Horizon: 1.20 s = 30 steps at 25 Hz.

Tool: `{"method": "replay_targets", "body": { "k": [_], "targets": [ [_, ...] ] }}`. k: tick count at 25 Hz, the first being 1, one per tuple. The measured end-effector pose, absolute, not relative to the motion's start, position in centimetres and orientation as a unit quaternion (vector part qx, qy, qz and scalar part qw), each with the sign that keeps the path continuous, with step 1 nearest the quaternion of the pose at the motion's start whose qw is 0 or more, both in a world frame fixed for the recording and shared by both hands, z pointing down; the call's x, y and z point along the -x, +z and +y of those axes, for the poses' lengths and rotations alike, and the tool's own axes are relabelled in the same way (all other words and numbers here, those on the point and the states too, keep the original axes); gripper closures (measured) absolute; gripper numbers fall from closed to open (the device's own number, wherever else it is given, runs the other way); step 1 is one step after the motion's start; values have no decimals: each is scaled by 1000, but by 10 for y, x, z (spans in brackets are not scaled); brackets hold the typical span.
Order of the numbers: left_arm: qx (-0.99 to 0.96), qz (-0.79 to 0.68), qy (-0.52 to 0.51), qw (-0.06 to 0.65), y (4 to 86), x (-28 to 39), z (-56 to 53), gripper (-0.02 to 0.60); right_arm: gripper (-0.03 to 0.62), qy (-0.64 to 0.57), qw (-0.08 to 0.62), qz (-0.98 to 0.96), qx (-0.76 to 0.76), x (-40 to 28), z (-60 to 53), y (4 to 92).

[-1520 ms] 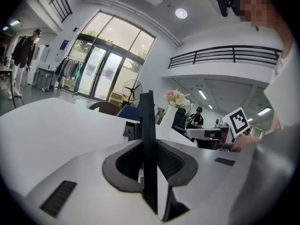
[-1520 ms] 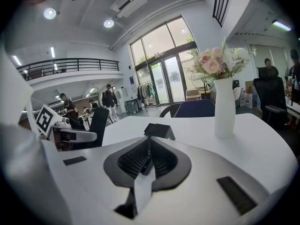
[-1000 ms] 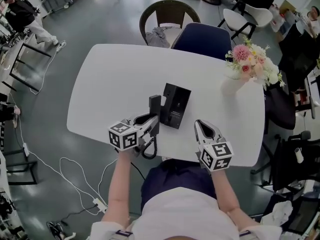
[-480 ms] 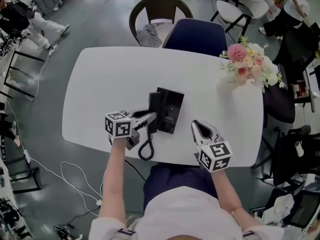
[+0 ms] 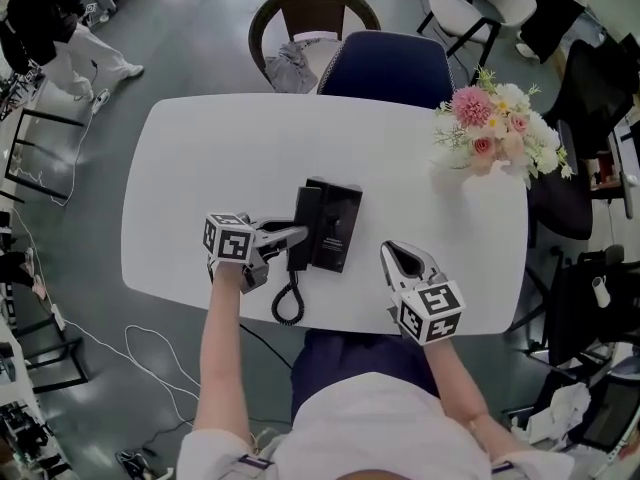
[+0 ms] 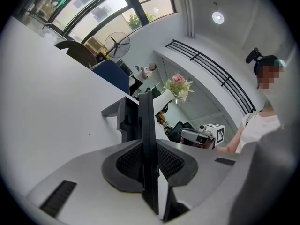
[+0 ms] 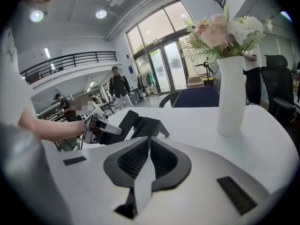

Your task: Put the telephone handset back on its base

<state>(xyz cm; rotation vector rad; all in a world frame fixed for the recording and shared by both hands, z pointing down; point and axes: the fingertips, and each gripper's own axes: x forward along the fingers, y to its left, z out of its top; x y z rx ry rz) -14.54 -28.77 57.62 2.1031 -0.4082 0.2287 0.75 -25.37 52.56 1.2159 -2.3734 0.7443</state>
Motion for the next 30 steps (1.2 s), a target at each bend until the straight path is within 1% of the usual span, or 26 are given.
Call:
{"method": "replay_targets", "body": {
  "k": [13, 22, 30],
  "targets": [
    [-851, -138, 96, 498, 591, 137, -296, 497, 557, 275, 192, -837, -433, -13, -264, 532],
    [-846, -117, 80, 514, 594, 138, -298, 497, 557, 282, 197, -833, -433, -11, -267, 537],
    [-846, -120, 108, 509, 595, 136, -298, 492, 557, 283, 199, -832, -433, -12, -269, 539]
  ]
}}
